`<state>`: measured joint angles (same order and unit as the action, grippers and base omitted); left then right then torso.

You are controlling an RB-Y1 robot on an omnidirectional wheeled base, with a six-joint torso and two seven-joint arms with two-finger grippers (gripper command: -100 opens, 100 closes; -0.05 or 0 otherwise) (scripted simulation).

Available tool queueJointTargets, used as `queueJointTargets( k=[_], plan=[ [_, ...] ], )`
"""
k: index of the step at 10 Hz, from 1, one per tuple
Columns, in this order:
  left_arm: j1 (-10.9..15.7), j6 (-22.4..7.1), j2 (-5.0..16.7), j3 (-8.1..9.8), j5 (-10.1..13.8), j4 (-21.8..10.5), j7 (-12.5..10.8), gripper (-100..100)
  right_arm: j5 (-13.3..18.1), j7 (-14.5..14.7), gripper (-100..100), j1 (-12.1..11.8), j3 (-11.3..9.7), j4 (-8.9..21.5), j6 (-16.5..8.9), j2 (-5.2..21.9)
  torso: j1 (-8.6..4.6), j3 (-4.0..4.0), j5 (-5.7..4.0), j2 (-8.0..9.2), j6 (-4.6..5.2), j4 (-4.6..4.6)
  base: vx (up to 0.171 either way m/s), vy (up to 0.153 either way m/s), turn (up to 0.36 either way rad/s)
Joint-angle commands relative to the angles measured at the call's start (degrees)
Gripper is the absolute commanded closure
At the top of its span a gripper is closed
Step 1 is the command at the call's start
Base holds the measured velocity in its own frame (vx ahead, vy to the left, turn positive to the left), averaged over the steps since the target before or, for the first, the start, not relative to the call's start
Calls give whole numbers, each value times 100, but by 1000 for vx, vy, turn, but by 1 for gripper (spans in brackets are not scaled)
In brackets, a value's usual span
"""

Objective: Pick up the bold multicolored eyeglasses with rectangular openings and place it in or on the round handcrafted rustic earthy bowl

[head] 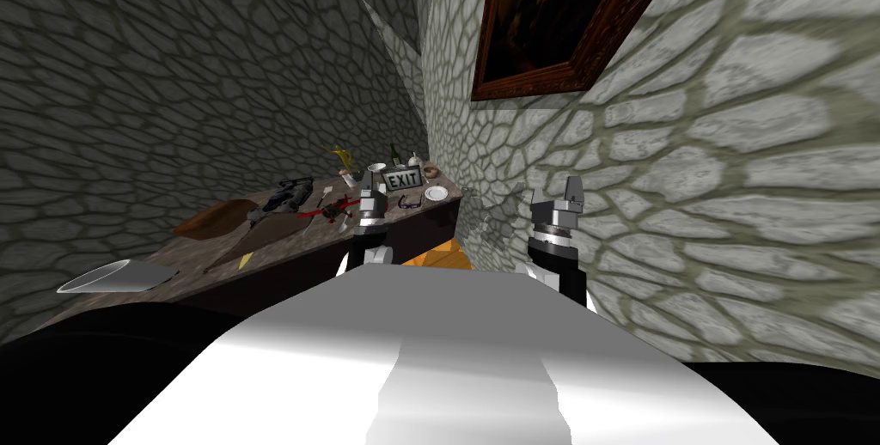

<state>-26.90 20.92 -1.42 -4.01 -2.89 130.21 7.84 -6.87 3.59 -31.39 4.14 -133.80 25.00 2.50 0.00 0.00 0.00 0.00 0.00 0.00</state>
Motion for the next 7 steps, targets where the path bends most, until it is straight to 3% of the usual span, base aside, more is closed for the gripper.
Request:
queueJointTargets(
  k=[1, 4, 5, 7],
  plan=[
    [32, -174, 249, -8, 30, -2, -58, -100, 0, 0, 0, 0, 0, 0, 0, 0, 0, 0, 0, 0, 0, 0, 0, 0, 0],
    [108, -599, 612, -26, 107, 4, -204, -100, 0, 0, 0, 0, 0, 0, 0, 0, 4, 0, 1, -1, 0, 0, 1, 5, -6],
    [108, -599, 612, -26, 107, 4, -204, -100, 0, 0, 0, 0, 0, 0, 0, 0, 4, -1, 1, -1, 0, 0, 2, 5, -3],
    [177, -960, 841, -42, 181, 10, -343, -100, 0, 0, 0, 0, 0, 0, 0, 0, 2, -1, 1, -2, 0, 0, 2, 3, -6]
  ],
)
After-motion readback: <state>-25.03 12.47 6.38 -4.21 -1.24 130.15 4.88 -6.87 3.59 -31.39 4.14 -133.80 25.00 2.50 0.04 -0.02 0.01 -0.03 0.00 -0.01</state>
